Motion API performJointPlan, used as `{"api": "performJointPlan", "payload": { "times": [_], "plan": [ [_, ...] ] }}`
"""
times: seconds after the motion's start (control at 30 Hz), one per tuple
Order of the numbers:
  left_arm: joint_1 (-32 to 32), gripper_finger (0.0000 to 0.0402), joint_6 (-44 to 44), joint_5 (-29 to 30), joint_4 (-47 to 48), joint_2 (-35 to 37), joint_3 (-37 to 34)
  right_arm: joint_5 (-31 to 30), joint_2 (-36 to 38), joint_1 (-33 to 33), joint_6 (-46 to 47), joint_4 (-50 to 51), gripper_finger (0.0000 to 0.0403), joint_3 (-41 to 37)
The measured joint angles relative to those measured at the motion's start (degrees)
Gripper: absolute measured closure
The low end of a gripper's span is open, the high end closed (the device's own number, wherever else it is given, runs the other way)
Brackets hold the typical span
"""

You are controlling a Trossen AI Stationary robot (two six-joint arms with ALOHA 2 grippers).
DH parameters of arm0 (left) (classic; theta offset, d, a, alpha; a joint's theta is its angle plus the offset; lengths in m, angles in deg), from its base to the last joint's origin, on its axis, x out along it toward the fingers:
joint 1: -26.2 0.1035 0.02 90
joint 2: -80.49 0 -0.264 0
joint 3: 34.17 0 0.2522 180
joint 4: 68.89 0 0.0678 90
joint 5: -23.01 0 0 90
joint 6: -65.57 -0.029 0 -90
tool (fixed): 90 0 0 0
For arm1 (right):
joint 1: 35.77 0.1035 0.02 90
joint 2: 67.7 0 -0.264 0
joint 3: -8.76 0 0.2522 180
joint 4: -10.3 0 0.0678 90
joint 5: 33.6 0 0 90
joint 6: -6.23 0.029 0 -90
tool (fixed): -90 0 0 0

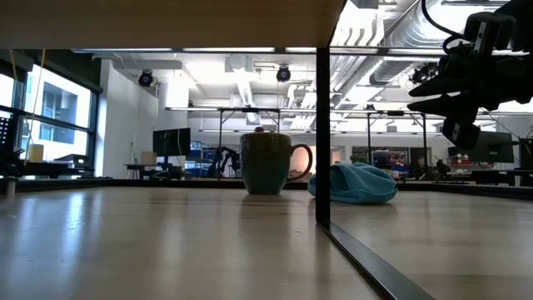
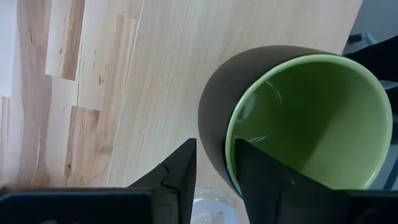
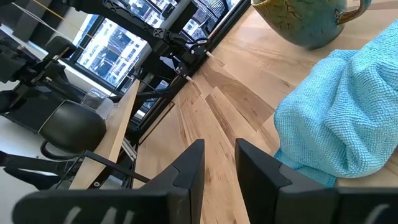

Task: Stack small to large cups/mugs on shelf
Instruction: Put the black mug on the shelf

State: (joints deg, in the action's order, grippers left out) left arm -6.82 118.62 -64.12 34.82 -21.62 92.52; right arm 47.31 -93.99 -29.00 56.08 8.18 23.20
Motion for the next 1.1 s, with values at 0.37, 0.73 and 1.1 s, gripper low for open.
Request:
{"api": "performJointPlan", "payload": {
  "times": [0.37,0.73,1.1],
  "plan": [
    [0.0,0.0305,-4.75,0.14,0.12,-1.3,0.02,-0.01,-0.01,0.02,0.0,0.22,0.0322,0.0],
    [0.0,0.0305,-8.13,-0.86,0.07,-1.4,0.02,0.0,-0.02,0.02,-0.86,0.42,0.0322,0.0],
    [0.0,0.0305,-13.06,-0.92,0.07,-1.4,0.02,0.0,-0.02,0.02,-0.91,0.48,0.0322,-0.01]
  ]
}}
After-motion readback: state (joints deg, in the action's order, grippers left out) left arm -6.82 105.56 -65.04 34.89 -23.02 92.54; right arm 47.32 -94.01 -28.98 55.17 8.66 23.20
